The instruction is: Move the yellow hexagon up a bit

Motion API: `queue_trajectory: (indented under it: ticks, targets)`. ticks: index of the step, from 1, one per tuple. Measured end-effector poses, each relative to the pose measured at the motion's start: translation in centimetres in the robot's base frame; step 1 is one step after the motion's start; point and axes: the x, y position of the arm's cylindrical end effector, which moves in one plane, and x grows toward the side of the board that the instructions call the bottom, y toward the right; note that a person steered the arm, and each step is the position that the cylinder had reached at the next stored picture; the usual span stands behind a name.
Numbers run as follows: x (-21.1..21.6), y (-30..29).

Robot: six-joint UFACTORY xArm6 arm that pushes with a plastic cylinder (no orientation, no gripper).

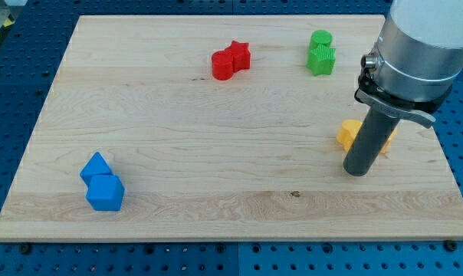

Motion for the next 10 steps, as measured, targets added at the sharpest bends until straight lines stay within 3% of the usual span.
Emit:
queue_trajectory:
  ticks: [5,10]
  targets:
    - [0.1,3.0]
    - [-3.8,4.2]
